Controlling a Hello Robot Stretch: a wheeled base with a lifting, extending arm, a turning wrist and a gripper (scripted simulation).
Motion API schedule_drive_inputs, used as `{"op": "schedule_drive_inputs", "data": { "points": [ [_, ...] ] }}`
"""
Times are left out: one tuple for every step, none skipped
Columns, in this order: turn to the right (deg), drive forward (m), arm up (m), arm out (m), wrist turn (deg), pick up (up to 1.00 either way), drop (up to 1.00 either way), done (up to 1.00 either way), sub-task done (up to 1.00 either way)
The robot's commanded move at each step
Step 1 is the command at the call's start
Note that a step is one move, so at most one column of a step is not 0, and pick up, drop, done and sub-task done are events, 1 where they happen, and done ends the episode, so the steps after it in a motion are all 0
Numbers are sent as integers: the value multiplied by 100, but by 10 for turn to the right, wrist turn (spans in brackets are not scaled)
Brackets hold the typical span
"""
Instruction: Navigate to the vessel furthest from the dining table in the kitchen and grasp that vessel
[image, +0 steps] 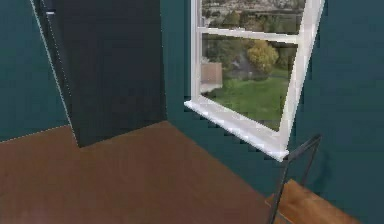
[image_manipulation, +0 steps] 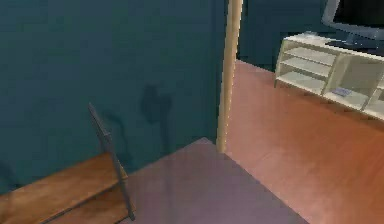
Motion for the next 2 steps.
{"op": "schedule_drive_inputs", "data": {
  "points": [
    [-330,0,0,0,0,0,0,0,0],
    [0,40,0,0,0,0,0,0,0]
  ]
}}
